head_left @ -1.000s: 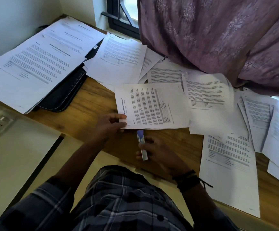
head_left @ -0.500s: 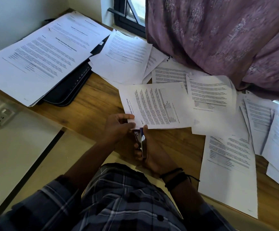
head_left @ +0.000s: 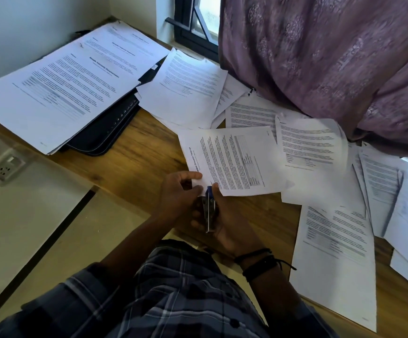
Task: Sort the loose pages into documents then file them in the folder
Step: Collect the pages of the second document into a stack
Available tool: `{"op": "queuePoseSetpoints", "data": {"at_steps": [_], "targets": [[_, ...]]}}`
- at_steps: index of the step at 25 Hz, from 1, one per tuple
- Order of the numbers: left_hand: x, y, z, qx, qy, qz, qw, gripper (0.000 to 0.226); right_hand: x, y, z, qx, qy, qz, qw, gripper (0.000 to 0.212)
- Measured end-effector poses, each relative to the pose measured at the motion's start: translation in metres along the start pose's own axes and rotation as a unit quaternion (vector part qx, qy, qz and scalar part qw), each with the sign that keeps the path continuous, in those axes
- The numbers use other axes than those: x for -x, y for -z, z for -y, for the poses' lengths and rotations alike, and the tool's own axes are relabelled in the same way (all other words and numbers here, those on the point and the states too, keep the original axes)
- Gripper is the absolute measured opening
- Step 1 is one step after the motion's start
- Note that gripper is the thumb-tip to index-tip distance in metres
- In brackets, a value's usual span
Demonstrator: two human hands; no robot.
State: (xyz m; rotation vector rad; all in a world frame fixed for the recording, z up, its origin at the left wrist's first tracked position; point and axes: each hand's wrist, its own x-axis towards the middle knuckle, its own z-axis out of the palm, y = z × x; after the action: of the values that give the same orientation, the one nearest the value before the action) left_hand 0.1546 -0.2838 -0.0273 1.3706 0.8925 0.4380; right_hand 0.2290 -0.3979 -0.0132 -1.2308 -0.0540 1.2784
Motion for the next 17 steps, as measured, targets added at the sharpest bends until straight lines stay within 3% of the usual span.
{"op": "queuePoseSetpoints", "data": {"at_steps": [6,8,10,15,17], "targets": [[0.006,-0.005,0.002,-0.021,-0.002,-0.002,1.000,0.023,-0.031,0.007,-0.023,0.004,0.071,-0.099,0.992,0.032],[0.009,-0.006,0.002,-0.028,-0.004,-0.004,1.000,0.023,-0.036,0.011,-0.029,-0.026,0.094,-0.104,0.990,0.046],[0.011,-0.007,0.003,-0.027,0.002,-0.007,1.000,0.023,-0.035,0.011,-0.028,-0.003,0.089,-0.096,0.991,0.045],[0.008,-0.006,0.003,0.023,0.016,-0.035,0.999,0.017,-0.008,0.022,-0.014,0.166,0.031,-0.061,0.984,0.035],[0.007,-0.004,0.004,0.016,0.003,-0.050,0.999,0.018,0.003,0.039,-0.010,0.359,0.062,-0.109,0.925,0.036]]}}
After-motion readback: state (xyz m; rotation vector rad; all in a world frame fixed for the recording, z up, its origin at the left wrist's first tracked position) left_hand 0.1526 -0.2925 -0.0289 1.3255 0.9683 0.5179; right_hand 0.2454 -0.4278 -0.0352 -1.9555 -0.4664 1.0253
